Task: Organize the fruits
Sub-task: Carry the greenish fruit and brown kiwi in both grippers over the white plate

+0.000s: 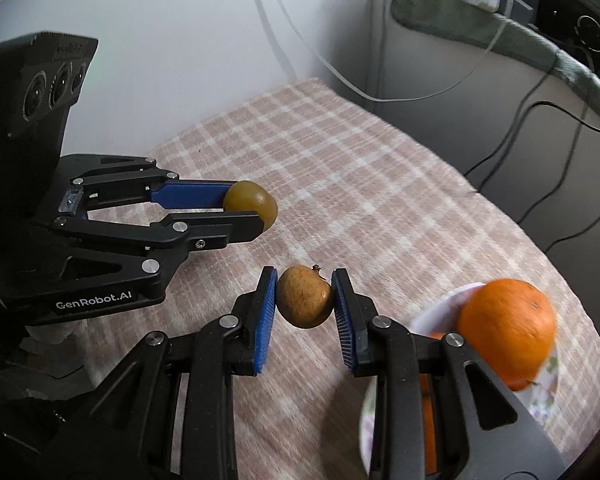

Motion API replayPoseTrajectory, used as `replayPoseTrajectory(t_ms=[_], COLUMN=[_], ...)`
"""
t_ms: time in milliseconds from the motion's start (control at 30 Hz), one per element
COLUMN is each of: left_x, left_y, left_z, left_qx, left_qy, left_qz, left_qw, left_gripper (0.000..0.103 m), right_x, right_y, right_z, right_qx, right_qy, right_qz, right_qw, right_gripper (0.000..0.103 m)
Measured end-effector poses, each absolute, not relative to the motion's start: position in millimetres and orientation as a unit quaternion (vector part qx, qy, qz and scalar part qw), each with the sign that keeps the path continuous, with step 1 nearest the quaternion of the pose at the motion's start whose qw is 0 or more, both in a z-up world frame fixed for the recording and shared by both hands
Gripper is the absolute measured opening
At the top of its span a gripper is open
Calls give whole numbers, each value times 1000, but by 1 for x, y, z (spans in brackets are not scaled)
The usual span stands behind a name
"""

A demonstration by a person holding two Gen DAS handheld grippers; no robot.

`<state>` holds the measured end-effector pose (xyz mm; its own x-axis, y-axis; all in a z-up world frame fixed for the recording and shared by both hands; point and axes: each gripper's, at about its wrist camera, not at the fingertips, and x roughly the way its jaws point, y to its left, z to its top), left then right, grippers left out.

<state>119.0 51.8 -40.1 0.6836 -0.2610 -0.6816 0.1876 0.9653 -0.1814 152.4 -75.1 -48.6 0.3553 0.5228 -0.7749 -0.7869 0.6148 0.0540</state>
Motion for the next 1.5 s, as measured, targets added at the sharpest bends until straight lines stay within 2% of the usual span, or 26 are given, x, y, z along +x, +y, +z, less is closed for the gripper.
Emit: replayPoseTrajectory(t_ms=[667, 1500], left_x=[123, 140], left_y=[-47, -116], left_z=[-15, -21], left_qx=[-9, 18], left_qy=[353, 366], left_qz=[-206, -252], left_qw=[913, 896], left_gripper=[25, 25], right_x=[152, 175], right_y=[-209, -274], right_z=[-19, -50], right_qx=[-93, -47], right_qy=[362, 386], right_qz=[329, 282], right_qw=[867, 877], right_gripper=[29, 29])
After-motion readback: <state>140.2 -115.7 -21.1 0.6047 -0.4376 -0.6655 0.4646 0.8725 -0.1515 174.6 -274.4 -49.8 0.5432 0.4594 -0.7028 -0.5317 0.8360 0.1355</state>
